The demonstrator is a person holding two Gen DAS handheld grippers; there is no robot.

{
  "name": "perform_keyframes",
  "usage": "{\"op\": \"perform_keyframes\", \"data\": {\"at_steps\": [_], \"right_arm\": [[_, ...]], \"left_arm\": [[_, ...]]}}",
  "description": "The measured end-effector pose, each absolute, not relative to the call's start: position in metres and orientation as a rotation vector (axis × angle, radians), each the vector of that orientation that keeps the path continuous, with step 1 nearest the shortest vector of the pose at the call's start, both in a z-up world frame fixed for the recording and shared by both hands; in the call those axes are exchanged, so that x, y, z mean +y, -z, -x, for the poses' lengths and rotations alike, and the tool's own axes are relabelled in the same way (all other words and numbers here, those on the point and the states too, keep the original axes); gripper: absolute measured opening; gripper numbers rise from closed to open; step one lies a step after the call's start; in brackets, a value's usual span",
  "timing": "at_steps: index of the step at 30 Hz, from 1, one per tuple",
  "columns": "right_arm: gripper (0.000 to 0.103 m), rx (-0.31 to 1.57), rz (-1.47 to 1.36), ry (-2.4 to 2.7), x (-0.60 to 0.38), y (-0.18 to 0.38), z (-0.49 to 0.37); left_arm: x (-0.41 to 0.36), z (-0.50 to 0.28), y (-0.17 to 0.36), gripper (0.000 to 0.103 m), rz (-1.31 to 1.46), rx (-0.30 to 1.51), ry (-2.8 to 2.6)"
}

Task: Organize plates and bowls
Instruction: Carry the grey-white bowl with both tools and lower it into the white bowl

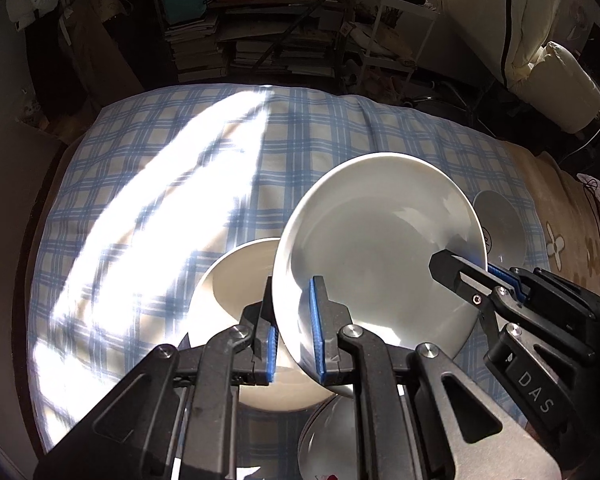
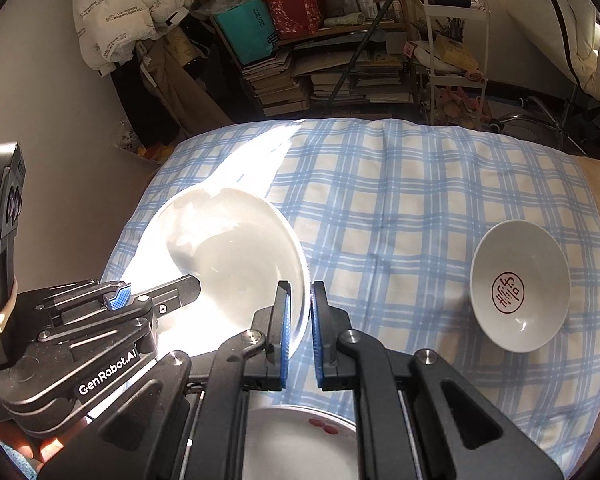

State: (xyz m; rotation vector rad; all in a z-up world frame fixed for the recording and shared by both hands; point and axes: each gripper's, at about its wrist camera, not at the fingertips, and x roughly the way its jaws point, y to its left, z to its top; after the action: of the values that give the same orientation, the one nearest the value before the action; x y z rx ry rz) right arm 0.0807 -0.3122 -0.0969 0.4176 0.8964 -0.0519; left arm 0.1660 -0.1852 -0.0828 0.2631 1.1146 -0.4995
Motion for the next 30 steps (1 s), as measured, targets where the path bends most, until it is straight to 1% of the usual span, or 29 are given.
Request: {"op": "perform_keyframes", "data": {"at_steps": [4,15,30], "right_arm": [[0.011,0.875,-0.392,0.034,-0.293,0.089,-0.074],[0.011,0.899,-0.333,0.003,-0.256,0.095,-0.068],[0.011,0.935,-0.34,0.004,-0.253,0.126,-0.091]], "left_arm": [[-0.165,-0.156,0.078,0.015,-0.245,1.098,0.488],[-0.132,-0.14,0.08,0.015,-0.227,1.055,0.435],[-0.132,-0.158,0.12,0.016,-0.242,1.116,0.406]]}}
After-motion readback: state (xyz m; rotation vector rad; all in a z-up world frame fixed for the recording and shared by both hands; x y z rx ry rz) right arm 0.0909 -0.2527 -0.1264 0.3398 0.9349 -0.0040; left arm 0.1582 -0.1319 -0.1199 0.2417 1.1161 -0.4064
